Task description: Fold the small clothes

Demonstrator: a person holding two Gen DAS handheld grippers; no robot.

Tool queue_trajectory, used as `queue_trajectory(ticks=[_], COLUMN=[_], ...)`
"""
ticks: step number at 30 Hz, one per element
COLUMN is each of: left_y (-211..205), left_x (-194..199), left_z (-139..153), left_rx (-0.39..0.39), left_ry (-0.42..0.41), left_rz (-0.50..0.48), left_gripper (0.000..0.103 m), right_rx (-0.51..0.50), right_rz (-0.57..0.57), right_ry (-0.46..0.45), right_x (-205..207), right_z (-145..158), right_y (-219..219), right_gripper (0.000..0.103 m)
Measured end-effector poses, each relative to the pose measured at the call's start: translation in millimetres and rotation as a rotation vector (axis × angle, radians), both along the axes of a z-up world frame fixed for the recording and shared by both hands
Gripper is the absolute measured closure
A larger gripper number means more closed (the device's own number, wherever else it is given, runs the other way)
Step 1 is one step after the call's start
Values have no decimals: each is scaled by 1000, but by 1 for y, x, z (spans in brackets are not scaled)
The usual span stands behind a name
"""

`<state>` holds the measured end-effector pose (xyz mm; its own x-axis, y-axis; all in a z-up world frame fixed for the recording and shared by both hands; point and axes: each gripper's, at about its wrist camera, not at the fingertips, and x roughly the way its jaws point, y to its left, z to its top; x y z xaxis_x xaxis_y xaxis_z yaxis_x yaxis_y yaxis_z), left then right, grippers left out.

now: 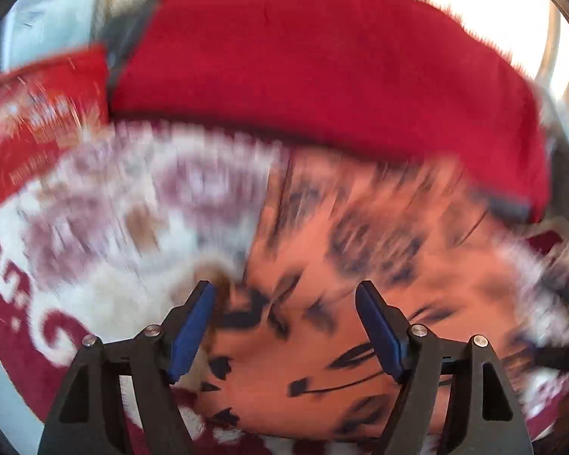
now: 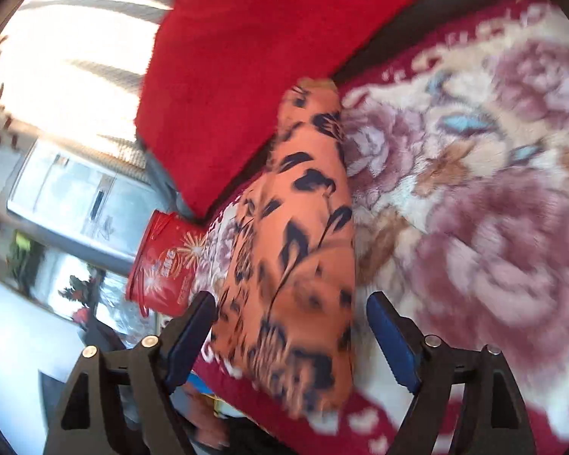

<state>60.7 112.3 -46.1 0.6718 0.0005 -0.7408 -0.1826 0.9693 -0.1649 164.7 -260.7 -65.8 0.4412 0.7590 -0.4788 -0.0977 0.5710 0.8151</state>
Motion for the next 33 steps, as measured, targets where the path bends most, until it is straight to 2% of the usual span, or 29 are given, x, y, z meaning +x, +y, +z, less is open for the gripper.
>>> queue_trajectory(ticks=[1,2,3,4,7,9,10,12,13,16,18,19,20,21,23,24,25,26,27,28,29,30,31,33], left_y=[4,11,19,22,20,18,19,21,21,24,24,24,25,27,28,28,29,31,33,37,41,44,47,58], left_x=[4,2,2,3,2,4,5,5,5,5,5,5,5,6,4,4,5,3,0,-8,-18,-23,-21,-1], left_z=[-16,-20,-21,-20,-19,-20,-20,-20,-19,-20,-20,-20,-21,-22,-21,-21,-21,-17,-11,3,22,35,43,44], left_rx=[-45,-102,-171,-182,-146,-127,-134,-154,-162,-167,-171,-174,-179,-182,-194,-200,-209,-224,-235,-255,-252,-228,-209,-266], left_ry=[31,26,43,43,31,24,21,24,26,29,30,31,31,32,32,33,35,29,8,-67,-181,-238,-255,-190], left_rz=[-6,25,55,49,37,29,27,28,28,31,34,34,33,34,34,34,34,35,39,31,10,10,12,-19], left_gripper=[23,23,23,23,23,23,22,22,22,22,22,22,22,22,22,22,22,25,27,27,26,26,26,26], right_rx=[29,38,-12,-166,-500,-577,-533,-371,-286,-160,-100,-102,-116,-128,-340,-435,-559,-602,-586,-518,-447,-389,-363,-357], right_rz=[16,23,66,84,98,102,91,38,8,-41,-22,-37,-32,-6,18,18,18,17,2,-19,-36,-51,-59,-26], right_ry=[43,91,106,40,-185,-192,-139,-66,-55,-34,44,86,103,78,-80,-130,-164,-157,-123,-96,-73,-63,-71,-87], right_x=[13,23,29,25,-7,-10,-3,4,7,25,51,65,73,77,62,56,52,53,58,61,61,58,54,49], right_z=[-9,-19,-23,-11,28,22,13,10,14,20,7,-2,-6,-2,29,37,38,34,26,23,21,19,20,21], right_y=[4,10,24,39,76,84,77,53,40,21,22,24,28,35,65,77,91,94,90,81,73,66,63,61], right_gripper=[20,27,57,58,61,58,46,34,33,20,19,21,30,67,67,68,68,67,63,47,34,20,20,20])
